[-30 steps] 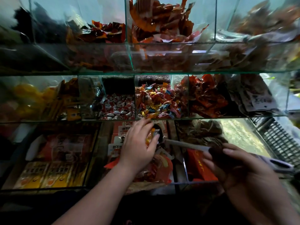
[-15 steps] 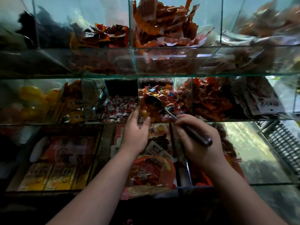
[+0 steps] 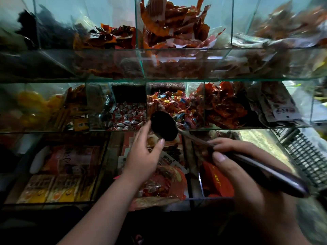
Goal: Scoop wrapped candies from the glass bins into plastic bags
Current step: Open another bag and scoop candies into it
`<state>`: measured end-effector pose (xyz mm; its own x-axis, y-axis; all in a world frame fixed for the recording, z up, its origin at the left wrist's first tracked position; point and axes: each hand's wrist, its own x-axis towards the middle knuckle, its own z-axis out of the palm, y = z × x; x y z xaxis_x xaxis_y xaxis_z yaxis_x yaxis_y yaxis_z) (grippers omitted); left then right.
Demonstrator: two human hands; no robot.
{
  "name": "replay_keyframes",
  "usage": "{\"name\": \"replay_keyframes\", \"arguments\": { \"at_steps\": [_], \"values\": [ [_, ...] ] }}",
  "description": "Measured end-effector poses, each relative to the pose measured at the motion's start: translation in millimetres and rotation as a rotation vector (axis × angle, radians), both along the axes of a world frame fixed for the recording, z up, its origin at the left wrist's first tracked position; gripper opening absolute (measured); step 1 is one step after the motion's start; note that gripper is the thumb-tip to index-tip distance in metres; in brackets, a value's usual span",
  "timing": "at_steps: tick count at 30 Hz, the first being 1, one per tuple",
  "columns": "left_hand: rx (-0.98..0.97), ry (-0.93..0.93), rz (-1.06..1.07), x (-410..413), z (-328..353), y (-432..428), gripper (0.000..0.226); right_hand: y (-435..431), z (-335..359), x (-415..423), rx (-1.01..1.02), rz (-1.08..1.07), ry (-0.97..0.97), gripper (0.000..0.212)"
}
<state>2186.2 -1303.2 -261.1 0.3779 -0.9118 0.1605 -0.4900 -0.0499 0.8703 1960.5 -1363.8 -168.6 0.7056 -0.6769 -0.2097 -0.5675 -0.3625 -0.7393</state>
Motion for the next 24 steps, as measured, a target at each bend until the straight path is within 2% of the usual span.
{"name": "replay_keyframes", "arguments": {
  "at_steps": [2, 3, 4, 5, 6, 8, 9, 11, 14, 16, 18, 20, 24],
  "values": [
    [0.019, -0.039, 0.007, 4, -4, 32, 0.058, 8, 9, 4, 0.408, -0.047, 0.043, 0.028],
    [0.018, -0.099, 0.05, 7, -8, 48, 0.053, 19, 9, -2, 0.462, -0.068, 0.028, 0.033],
    [0.012, -0.177, 0.112, 13, -13, 61, 0.048, 28, 5, -8, 0.428, -0.022, 0.055, 0.041],
    [0.022, -0.256, 0.177, 19, -19, 72, 0.045, 40, 0, -17, 0.389, -0.035, -0.001, 0.045],
    [0.065, -0.312, 0.222, 24, -25, 79, 0.044, 52, -3, -18, 0.257, -0.102, -0.066, 0.044],
    [0.222, -0.332, 0.255, 31, -32, 84, 0.051, 75, -11, -18, -0.095, -0.308, -0.305, 0.005],
    [0.289, -0.303, 0.258, 33, -37, 83, 0.053, 84, -13, -15, -0.176, -0.33, -0.379, 0.011],
    [0.321, -0.247, 0.261, 35, -46, 76, 0.043, 87, -21, 0, -0.121, -0.28, -0.402, 0.008],
    [0.269, -0.256, 0.284, 35, -54, 66, 0.014, 80, -34, 29, -0.084, -0.21, -0.274, 0.016],
    [0.217, -0.247, 0.335, 36, -56, 62, 0.003, 79, -41, 31, -0.075, -0.187, -0.262, 0.014],
    [0.158, -0.226, 0.38, 40, -58, 58, 0.006, 80, -35, 26, -0.102, -0.158, -0.324, 0.006],
    [0.112, -0.2, 0.424, 43, -60, 54, 0.009, 76, -30, 21, -0.138, -0.107, -0.326, 0.01],
    [0.059, -0.132, 0.458, 41, -61, 46, 0.014, 65, -60, 32, -0.186, 0.032, -0.151, 0.012]
  ]
}}
